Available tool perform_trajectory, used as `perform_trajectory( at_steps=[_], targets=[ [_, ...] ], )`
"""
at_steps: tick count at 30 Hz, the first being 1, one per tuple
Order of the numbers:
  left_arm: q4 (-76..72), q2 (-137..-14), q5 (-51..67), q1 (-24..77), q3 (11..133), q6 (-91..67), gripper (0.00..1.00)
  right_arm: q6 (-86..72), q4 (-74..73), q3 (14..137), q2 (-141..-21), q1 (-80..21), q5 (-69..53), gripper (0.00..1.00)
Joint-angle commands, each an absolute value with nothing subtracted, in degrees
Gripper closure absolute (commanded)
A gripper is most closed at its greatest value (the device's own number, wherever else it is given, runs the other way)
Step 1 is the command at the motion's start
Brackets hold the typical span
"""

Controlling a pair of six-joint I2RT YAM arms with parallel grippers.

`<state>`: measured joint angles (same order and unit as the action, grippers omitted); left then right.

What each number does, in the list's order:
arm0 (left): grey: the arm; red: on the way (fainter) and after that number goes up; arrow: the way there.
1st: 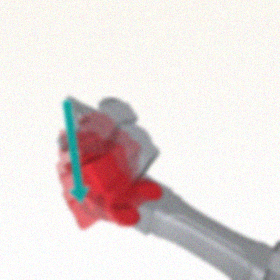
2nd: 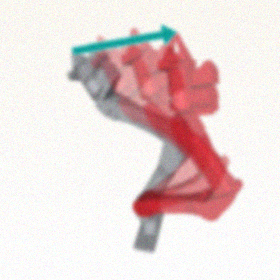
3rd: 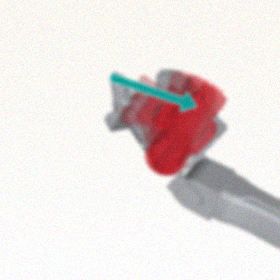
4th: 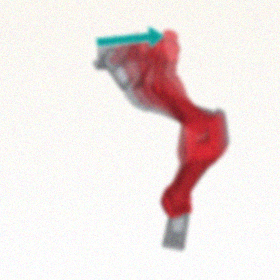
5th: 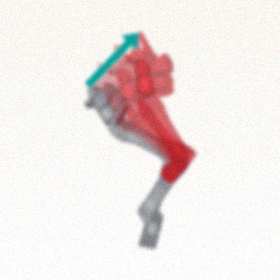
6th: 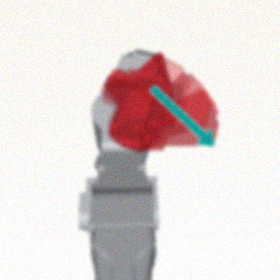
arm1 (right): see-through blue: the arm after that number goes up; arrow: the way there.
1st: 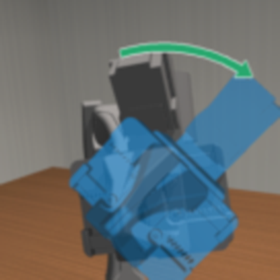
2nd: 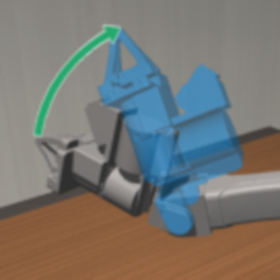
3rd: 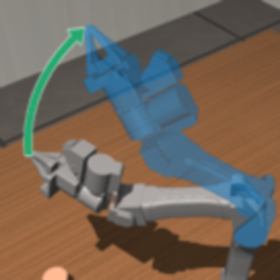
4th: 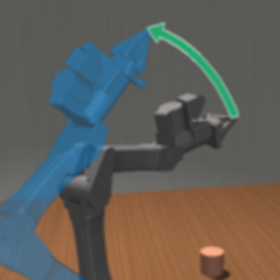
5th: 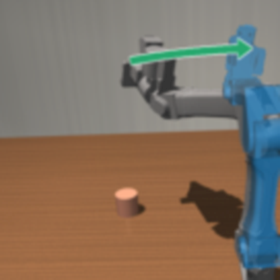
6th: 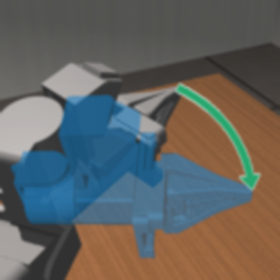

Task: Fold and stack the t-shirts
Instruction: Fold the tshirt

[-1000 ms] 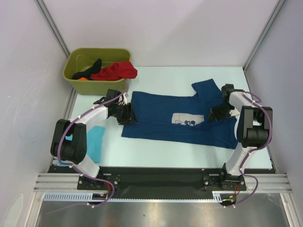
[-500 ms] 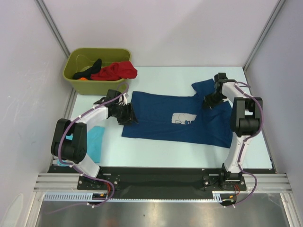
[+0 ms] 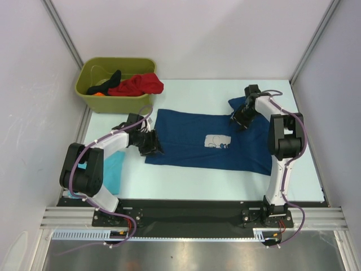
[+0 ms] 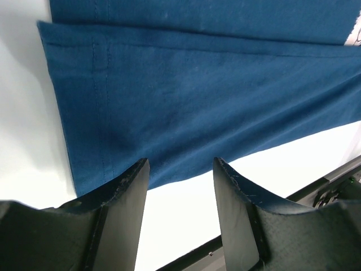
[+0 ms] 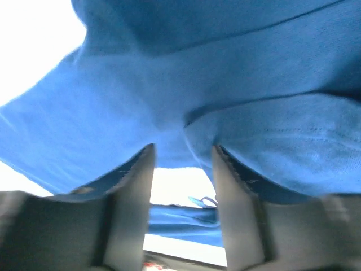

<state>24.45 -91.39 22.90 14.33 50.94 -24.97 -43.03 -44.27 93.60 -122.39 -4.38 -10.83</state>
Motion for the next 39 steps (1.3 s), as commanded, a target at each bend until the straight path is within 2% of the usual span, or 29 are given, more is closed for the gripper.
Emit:
perform_trajectory(
  at_steps=[1, 3, 5, 10, 13, 14, 15, 16, 26, 35, 39],
  targets=[
    [21.97, -88.94, 23.47, 14.06, 50.45, -25.75, 0.45, -29.48, -44.03, 92.64, -115.23, -4.40, -10.02, 0.47],
    [22.15, -89.03, 23.47, 14.06, 50.97, -25.84, 0.45, -27.08, -45.08, 91.76, -111.47, -2.74, -7.32, 0.34],
    [21.89, -88.86, 23.47, 14.06, 51.50, -26.10, 0.45, -24.70, -47.01, 90.71, -108.56, -1.24, -4.94, 0.30],
    [20.74, -90.43, 23.91, 14.06, 52.82, -26.98, 0.45, -24.52, -51.15, 81.68, -97.42, 7.96, -5.62, 0.35],
    [19.95, -93.50, 23.73, 13.98, 53.70, -27.86, 0.48, -24.17, -49.49, 69.55, -90.12, 14.65, -10.80, 0.67],
    [18.91, -93.86, 22.60, 13.89, 53.18, -28.30, 0.49, -25.04, -48.96, 66.74, -88.78, 16.68, -11.85, 0.87],
    [17.85, -94.04, 21.98, 13.80, 52.48, -29.52, 0.50, -25.66, -48.09, 60.79, -87.64, 18.44, -12.74, 0.97],
    [17.06, -94.39, 21.89, 13.71, 51.95, -30.05, 0.53, -26.19, -46.07, 58.56, -86.58, 19.94, -13.53, 1.00],
    [19.50, -99.75, 21.54, 12.40, 54.49, -29.88, 0.55, -29.17, -43.86, 49.05, -83.58, 23.90, -10.74, 1.00],
    [24.43, -102.92, 17.67, 10.81, 55.10, -28.74, 0.56, -37.52, -44.21, 48.16, -91.57, 26.02, 10.60, 1.00],
    [26.54, -103.01, 16.17, 10.72, 55.90, -27.51, 0.57, -36.65, -43.59, 49.47, -95.62, 26.10, 15.11, 1.00]
  ],
)
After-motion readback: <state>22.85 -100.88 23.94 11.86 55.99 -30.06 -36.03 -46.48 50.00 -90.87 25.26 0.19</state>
